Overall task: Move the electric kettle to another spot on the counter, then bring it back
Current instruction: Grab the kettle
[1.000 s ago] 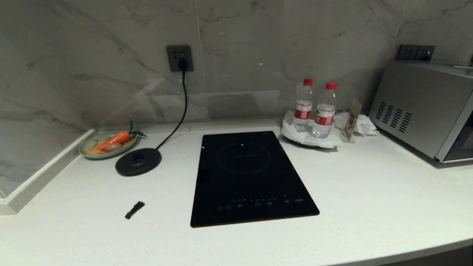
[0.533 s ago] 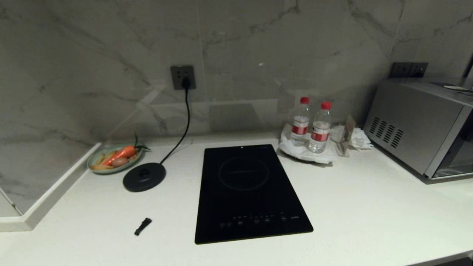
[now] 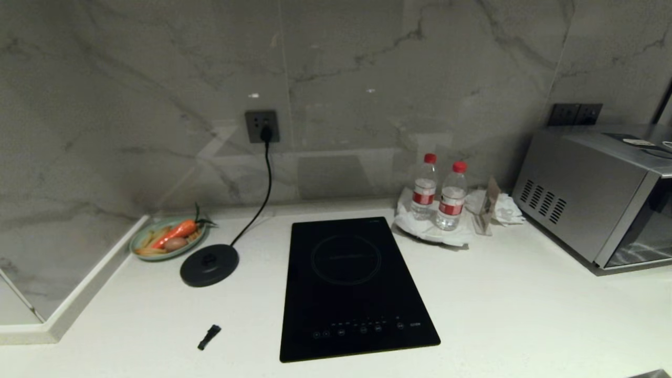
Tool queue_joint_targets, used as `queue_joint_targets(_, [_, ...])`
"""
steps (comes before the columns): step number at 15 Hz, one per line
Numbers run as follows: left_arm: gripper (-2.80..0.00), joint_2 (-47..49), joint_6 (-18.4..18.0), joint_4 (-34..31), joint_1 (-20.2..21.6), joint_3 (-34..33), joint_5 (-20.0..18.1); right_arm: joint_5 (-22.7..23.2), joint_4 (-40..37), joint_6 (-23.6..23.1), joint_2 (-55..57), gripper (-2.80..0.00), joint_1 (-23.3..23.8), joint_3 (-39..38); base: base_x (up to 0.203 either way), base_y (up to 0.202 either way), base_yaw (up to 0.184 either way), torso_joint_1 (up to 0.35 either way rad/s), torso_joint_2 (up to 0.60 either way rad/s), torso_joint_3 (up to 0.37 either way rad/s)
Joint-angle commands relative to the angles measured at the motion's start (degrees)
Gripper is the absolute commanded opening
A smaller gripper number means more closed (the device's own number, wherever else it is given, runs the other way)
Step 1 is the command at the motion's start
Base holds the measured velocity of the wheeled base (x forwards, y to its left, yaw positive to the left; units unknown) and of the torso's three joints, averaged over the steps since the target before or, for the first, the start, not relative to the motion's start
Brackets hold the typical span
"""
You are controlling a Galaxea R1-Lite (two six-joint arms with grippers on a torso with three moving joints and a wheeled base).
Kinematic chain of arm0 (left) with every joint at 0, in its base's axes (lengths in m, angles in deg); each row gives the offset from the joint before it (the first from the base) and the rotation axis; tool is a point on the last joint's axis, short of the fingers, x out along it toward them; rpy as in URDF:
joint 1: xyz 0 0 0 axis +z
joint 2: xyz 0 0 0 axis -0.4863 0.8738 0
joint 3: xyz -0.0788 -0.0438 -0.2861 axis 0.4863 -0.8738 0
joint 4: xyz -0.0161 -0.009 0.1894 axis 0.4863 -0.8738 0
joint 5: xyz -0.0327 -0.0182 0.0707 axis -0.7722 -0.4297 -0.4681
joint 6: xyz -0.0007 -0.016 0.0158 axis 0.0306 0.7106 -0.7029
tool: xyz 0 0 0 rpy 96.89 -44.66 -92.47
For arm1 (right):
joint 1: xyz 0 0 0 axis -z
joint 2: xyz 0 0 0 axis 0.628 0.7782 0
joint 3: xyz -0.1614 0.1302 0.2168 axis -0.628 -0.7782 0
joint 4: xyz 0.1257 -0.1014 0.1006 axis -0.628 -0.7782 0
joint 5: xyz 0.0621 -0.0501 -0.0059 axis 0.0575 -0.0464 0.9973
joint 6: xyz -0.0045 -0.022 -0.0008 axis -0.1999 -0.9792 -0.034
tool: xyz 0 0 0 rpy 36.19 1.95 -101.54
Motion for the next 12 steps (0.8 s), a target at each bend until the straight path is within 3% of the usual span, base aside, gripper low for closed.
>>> queue_joint_targets(1, [-2.8, 0.02, 0.06, -0.02, 0.01, 0.0, 0.02, 0.04, -0.04, -0.06, 0.0, -2.8, 0.0, 0.0, 0.0, 0.0, 0.0, 0.145, -0.35, -0.204])
queue_joint_targets(12, [-2.8, 0.02, 0.05, -0.02, 0.01, 0.0, 0.02, 0.04, 0.04, -0.06, 0.0, -2.8, 0.0, 0.0, 0.0, 0.0, 0.0, 0.145, -0.34, -0.196])
